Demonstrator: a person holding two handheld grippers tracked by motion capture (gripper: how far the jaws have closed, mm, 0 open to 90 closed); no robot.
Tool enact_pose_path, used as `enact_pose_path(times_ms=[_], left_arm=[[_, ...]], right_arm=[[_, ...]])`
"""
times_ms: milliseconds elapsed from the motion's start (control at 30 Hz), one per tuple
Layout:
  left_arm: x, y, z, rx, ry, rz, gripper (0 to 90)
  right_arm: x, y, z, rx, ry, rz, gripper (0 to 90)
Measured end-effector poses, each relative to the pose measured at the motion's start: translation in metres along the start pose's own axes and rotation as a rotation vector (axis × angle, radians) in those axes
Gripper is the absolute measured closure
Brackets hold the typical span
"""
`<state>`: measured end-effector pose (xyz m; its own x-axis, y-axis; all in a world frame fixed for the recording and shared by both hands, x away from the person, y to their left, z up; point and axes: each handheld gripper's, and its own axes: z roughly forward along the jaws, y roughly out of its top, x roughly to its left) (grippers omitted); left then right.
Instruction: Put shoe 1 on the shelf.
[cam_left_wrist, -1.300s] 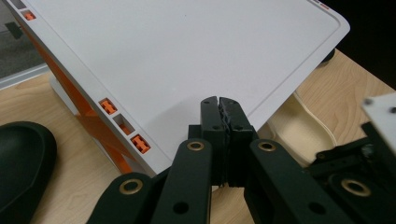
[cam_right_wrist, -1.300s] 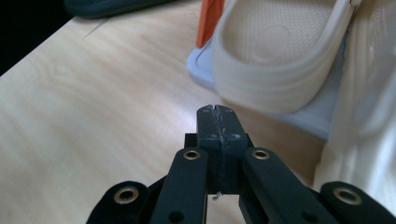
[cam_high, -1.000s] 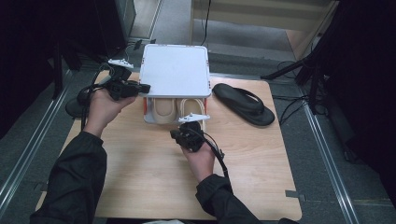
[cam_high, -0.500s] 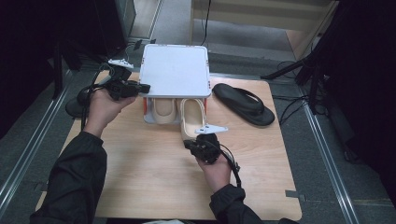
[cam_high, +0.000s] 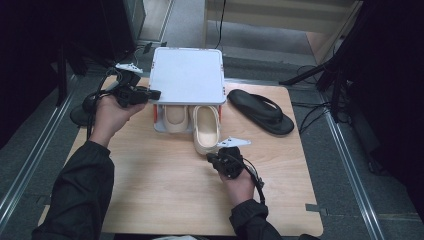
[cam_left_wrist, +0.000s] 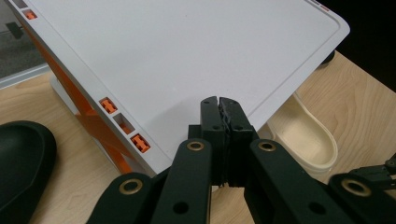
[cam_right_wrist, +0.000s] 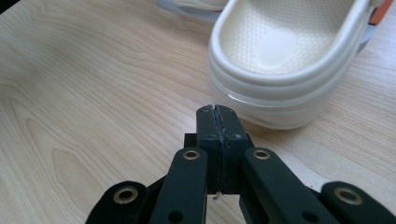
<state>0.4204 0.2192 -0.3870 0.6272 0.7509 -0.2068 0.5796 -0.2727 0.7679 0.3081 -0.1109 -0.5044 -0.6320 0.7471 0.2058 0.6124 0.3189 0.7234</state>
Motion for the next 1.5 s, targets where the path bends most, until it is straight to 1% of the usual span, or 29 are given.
enact_pose_path(times_ms=[33, 100, 233, 400, 500, 633, 700, 767, 833, 933, 1000, 1067, 1100, 1333, 1500], left_arm=[[0.000, 0.000, 0.000, -0.003, 0.003, 0.001, 89.7], [-0.001, 0.000, 0.000, -0.005, 0.003, -0.002, 89.7], [-0.001, 0.000, 0.000, -0.004, 0.003, -0.002, 89.7], [-0.001, 0.000, 0.000, -0.003, 0.003, -0.001, 89.7], [-0.001, 0.000, 0.000, -0.002, 0.004, 0.000, 89.7], [-0.001, 0.000, 0.000, -0.003, 0.004, -0.001, 89.7], [0.000, 0.000, 0.000, -0.003, 0.003, -0.004, 89.7], [0.000, 0.000, 0.000, 0.002, 0.003, -0.001, 89.7], [-0.001, 0.001, 0.000, 0.002, 0.004, 0.000, 89.7], [0.000, 0.000, 0.000, 0.001, 0.002, -0.002, 89.7], [0.000, 0.000, 0.000, 0.000, 0.002, -0.003, 89.7], [0.000, 0.000, 0.000, -0.001, 0.002, -0.004, 89.7], [0.000, 0.000, 0.000, -0.003, 0.001, -0.004, 89.7], [-0.001, 0.001, 0.000, 0.001, 0.003, -0.003, 89.6], [-0.001, 0.001, 0.000, 0.001, 0.002, -0.003, 89.6]], right_arm=[[-0.001, 0.000, 0.000, 0.001, 0.004, 0.009, 90.0], [-0.002, -0.001, 0.000, 0.004, -0.005, 0.003, 90.0], [-0.009, -0.001, 0.003, 0.015, -0.015, 0.024, 90.0], [-0.014, 0.000, 0.006, 0.017, -0.025, 0.046, 90.0], [-0.018, 0.000, 0.009, 0.010, -0.020, 0.058, 90.0], [-0.019, 0.001, 0.010, 0.008, -0.022, 0.063, 90.0], [-0.018, 0.002, 0.012, 0.002, -0.024, 0.056, 90.0], [-0.018, 0.005, 0.014, 0.013, -0.032, 0.046, 90.0], [-0.017, 0.009, 0.016, 0.009, -0.043, 0.021, 90.0], [-0.017, 0.013, 0.021, 0.014, -0.047, 0.013, 90.0], [-0.019, 0.016, 0.023, 0.016, -0.044, 0.013, 90.0], [-0.020, 0.017, 0.026, 0.013, -0.038, 0.035, 90.0], [-0.021, 0.019, 0.027, 0.005, -0.033, 0.036, 90.0], [-0.025, 0.034, 0.038, 0.014, -0.047, 0.049, 90.0], [-0.029, 0.048, 0.047, 0.023, -0.057, 0.042, 90.0]])
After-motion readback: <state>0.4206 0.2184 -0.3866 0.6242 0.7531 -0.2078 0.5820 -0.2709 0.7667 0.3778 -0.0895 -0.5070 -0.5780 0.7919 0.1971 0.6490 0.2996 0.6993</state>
